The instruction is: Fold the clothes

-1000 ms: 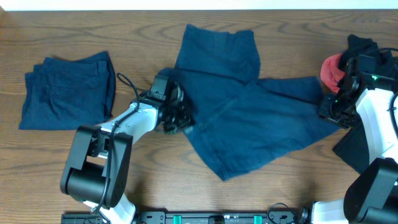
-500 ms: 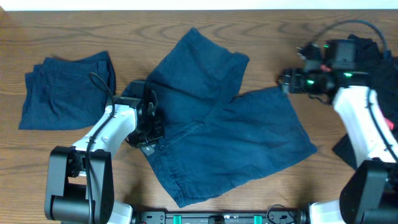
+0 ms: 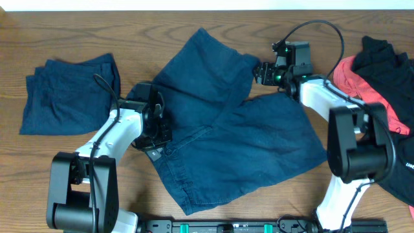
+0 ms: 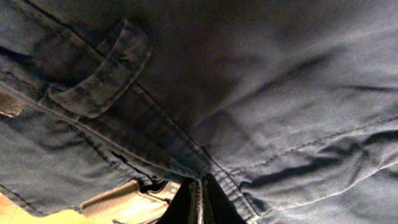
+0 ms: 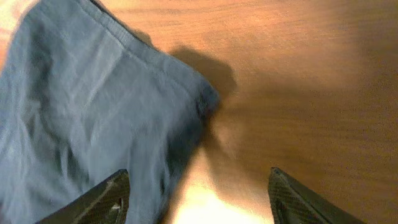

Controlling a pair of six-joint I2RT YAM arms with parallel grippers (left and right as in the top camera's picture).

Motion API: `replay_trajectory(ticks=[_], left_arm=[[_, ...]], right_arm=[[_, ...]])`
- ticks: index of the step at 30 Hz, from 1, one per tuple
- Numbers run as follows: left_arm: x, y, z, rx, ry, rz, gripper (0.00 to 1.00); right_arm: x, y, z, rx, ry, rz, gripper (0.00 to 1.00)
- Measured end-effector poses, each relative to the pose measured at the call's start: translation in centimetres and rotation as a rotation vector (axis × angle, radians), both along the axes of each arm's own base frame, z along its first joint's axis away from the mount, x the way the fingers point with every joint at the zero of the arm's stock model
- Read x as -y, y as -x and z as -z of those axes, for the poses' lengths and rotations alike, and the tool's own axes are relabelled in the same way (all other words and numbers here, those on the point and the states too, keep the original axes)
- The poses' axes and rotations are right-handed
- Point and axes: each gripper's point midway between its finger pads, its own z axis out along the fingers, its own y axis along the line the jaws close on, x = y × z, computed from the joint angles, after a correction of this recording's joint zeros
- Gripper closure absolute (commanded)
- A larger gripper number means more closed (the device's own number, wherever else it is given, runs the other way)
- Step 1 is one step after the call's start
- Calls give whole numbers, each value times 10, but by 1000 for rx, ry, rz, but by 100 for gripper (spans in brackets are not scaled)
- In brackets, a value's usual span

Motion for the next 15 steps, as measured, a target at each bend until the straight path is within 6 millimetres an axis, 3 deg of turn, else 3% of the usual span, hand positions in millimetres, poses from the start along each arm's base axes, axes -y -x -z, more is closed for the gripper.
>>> replay_trajectory(ticks=[7,9,12,13,15], left_arm=[[-1,7,0,-29,-4,0,94],[-1,10,0,-42,-6,0,94],[-2,13,0,-54,-7,0,94],[-2,14,0,-57,-8,0,94],[-2,15,0,-60,-8,0,94]], right_arm=[[-16,-10,14,13,-107,-9,35],[-19,-11,18,15,-117,-8,40],[-26,-12,19,24,-129,-17,60],[-29,-12,20,23,-137,-22,70],[-36,-12,21,27,-150,-36,99]])
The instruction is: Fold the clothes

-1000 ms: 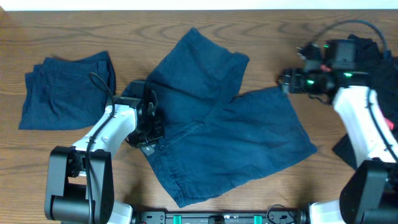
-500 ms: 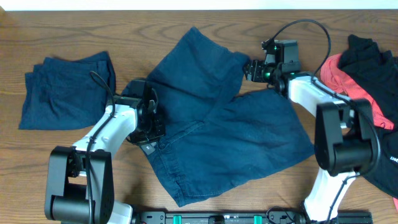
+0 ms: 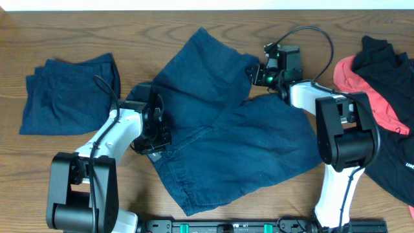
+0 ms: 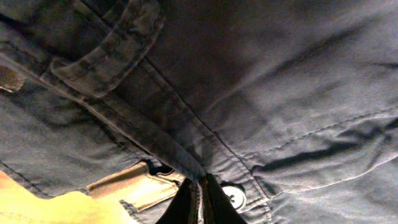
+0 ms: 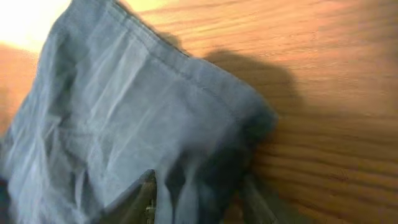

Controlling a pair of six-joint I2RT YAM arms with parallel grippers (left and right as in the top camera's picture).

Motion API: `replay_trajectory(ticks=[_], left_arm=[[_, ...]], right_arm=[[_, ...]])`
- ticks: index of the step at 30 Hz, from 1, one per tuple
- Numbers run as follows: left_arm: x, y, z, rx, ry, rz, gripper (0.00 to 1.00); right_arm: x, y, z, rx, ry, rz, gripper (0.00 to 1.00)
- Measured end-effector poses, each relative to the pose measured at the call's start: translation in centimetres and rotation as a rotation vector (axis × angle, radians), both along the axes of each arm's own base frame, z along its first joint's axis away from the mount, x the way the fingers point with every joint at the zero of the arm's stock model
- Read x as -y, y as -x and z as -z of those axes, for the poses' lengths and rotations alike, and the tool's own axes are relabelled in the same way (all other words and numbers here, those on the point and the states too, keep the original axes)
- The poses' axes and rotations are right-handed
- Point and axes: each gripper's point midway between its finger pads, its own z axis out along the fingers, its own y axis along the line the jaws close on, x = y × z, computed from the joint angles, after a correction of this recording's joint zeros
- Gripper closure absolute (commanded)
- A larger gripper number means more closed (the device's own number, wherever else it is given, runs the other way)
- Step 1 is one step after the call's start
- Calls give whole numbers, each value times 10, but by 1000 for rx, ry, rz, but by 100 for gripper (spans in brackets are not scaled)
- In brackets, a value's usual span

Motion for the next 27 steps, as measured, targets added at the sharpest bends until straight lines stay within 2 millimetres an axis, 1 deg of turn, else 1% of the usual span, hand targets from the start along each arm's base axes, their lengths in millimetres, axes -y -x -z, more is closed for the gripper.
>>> replay_trajectory(ticks=[2,5,8,10,13,16,17,19,20,22,23,25,27], left_arm=[[0,1,0,-3,-1,0,94],[0,1,0,-6,-1,0,94],[0,-2,0,8,0,0,94],[1,-9,0,37,1,0,94],[2,-28,0,116,6,0,94],[5,-51,-4,209,13,-1,94],[5,-59,-7,238,15,-1,94],[7,-74,-16,290,22,-1,94],[9,-83,-22,318,27,3,94],[12,-99,-35,372,42,11,94],[13,-107,-42,396,51,13,94],[17,-119,-54,438,70,16,94],[24,-123,-61,451,108,25,94]], right_arm=[[-6,2,1,-3,-7,-8,99],[-7,4,3,-14,-1,-7,99],[4,9,13,-72,19,31,99],[19,9,13,-106,32,70,99],[57,12,11,-164,60,159,99],[113,17,7,-220,87,285,99],[129,19,5,-230,96,319,99],[164,27,-6,-256,111,402,97],[176,31,-11,-266,118,431,96],[193,40,-21,-286,131,475,93],[198,45,-26,-297,137,488,91],[200,57,-30,-333,147,495,87],[196,70,-27,-388,159,480,83]])
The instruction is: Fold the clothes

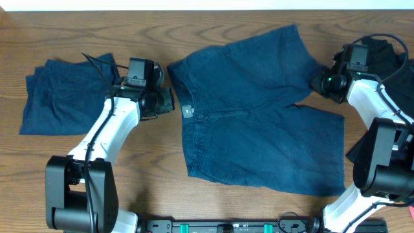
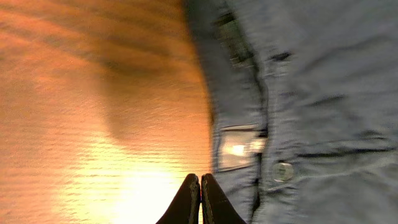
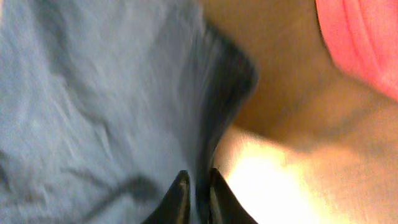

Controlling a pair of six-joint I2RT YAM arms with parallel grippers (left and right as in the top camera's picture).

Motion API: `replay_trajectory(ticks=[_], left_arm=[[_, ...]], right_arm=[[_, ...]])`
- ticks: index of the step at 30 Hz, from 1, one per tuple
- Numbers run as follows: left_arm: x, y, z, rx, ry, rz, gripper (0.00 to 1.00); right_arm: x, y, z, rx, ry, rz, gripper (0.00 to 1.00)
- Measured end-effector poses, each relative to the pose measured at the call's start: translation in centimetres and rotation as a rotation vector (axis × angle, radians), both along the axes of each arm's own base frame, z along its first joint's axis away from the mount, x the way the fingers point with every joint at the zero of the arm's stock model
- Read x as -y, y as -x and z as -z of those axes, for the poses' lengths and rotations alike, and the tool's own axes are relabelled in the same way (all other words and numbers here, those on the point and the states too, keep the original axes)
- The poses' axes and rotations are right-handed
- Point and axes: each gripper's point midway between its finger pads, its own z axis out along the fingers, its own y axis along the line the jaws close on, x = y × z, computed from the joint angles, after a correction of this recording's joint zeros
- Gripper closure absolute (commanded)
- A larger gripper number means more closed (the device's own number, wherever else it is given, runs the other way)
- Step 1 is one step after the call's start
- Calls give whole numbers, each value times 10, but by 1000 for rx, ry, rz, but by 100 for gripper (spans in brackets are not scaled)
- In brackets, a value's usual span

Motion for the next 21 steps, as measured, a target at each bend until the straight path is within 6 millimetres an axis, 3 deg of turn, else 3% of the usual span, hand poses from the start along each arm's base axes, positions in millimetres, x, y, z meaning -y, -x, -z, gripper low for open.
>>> replay_trajectory(ticks=[2,6,8,13,21], left_arm=[[8,3,-2,-13,44,20,92],[27,11,-5,-31,117,74,61],[35,13,-6,-27,134,98,54],[57,15,-2,-27,162,154,52],[74,16,45,-106,160,190,51]], right_arm=[[-5,11,6,-50,-1,-12,81],[-11,21,11,-96,16,-47,80],[-13,26,12,-114,19,-57,79],[-15,36,16,-159,22,-67,79],[-14,49,19,-213,26,-68,79]])
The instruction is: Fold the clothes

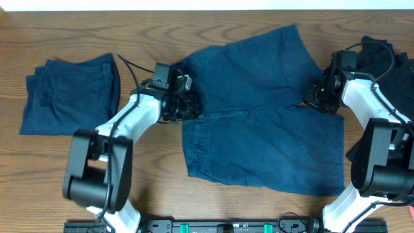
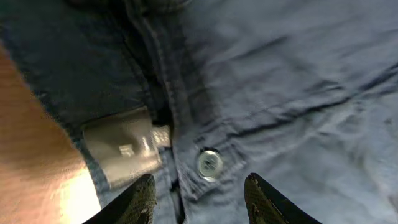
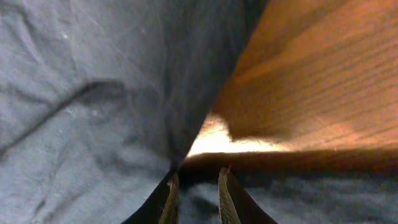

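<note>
Dark blue shorts (image 1: 259, 123) lie spread flat mid-table, waistband to the left and legs to the right. My left gripper (image 1: 187, 107) stands open over the waistband. In the left wrist view its fingers (image 2: 140, 199) straddle the metal button (image 2: 208, 163) and fly, with a tan label (image 2: 121, 152) to the left; left gripper (image 2: 200, 202). My right gripper (image 1: 315, 98) sits at the hem where the two legs part. Its jaws stand slightly apart over dark cloth; right gripper (image 3: 196, 199), bare wood (image 3: 298, 93) beyond.
A folded dark blue garment (image 1: 68, 94) lies at the far left. A pile of dark clothes (image 1: 388, 55) sits at the right edge, behind the right arm. Wood table (image 1: 194, 26) runs along the back.
My left gripper was shut over bare wood left of the waistband; now it is open over the button. My right gripper has moved from the upper leg's hem corner down to the gap between the legs, jaws parted.
The shorts first lay crumpled and slanted, my left gripper shut on the waistband and my right open by a leg hem. The right then closed on that hem. Later the shorts lay spread flat. Both grippers now stand open on them.
</note>
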Controlling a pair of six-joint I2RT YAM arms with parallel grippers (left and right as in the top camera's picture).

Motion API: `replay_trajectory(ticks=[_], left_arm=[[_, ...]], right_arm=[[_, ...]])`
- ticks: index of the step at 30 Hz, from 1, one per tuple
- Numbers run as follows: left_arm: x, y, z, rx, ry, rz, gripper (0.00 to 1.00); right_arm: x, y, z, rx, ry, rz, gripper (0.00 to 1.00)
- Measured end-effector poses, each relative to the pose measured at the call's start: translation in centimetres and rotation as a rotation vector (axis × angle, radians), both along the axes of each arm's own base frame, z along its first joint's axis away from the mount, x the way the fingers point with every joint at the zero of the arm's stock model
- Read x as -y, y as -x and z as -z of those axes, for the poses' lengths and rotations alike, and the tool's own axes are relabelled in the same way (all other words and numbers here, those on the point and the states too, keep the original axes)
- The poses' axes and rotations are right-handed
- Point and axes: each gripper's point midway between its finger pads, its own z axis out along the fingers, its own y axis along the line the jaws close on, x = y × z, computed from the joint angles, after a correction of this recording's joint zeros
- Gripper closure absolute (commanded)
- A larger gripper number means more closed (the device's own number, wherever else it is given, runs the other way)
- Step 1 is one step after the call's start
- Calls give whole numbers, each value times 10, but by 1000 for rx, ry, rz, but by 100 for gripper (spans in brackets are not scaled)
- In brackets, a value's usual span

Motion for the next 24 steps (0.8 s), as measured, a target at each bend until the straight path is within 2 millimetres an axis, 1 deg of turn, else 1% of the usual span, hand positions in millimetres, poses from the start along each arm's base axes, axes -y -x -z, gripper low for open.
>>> replay_trajectory(ticks=[3,6,12,17,24], left_arm=[[1,-3,11,-7,-2,0,52],[3,-1,15,-21,9,5,52],[10,2,11,-30,58,22,52],[12,2,10,-32,72,27,52],[15,-7,7,9,82,28,52]], right_arm=[[0,2,0,-9,-1,0,79],[0,3,1,-14,-1,0,80],[-1,5,1,-23,-2,0,80],[-1,6,1,-25,-2,0,80],[-1,7,2,-30,-3,0,80]])
